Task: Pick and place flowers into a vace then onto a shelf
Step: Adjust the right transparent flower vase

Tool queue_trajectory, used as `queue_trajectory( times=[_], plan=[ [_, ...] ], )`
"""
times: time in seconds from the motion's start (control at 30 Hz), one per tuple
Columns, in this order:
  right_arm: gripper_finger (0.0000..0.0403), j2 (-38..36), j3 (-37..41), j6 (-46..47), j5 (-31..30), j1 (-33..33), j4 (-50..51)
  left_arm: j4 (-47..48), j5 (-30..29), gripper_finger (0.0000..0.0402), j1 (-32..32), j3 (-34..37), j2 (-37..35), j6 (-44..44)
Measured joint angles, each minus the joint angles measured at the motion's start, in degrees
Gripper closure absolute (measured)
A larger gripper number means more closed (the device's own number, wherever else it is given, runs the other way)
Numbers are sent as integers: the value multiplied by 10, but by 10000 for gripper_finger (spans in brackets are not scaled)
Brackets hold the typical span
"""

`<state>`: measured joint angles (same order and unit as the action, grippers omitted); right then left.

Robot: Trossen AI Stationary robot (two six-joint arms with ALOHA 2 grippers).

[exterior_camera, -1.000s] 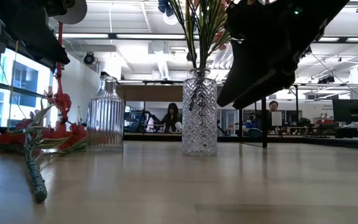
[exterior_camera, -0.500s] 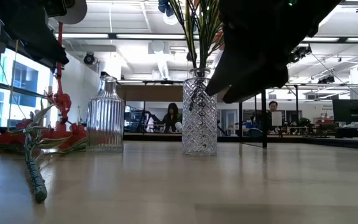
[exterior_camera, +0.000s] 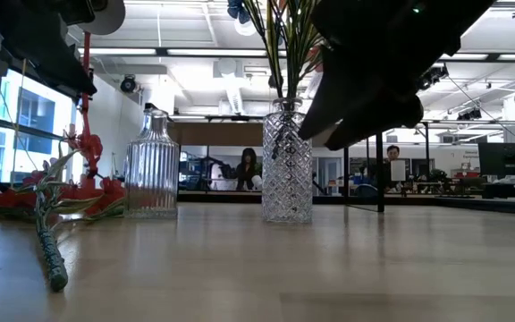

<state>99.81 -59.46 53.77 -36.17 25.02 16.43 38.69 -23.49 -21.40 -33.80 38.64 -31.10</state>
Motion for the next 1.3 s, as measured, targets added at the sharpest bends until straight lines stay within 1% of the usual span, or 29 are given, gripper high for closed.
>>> queue_trajectory(
  times=[0.13,0.27,0.47,0.67,0.9,1.17,1.3],
  plan=[
    [131,0,0,-28,-2,0,-9,1,0,261,0,0,1,13],
    [117,0,0,-53,-25,-5,-16,5,0,261,0,0,2,29],
    [81,0,0,-63,0,-31,-17,5,0,261,0,0,2,34],
    [51,0,0,-81,4,-54,-39,5,0,261,0,0,2,34],
    [49,0,0,-139,19,-67,-83,5,0,261,0,0,2,34],
    [46,4,0,-142,26,-80,-87,5,0,261,0,0,2,24],
    [45,24,0,-142,57,-85,-112,5,-2,261,0,0,2,23]
  ],
)
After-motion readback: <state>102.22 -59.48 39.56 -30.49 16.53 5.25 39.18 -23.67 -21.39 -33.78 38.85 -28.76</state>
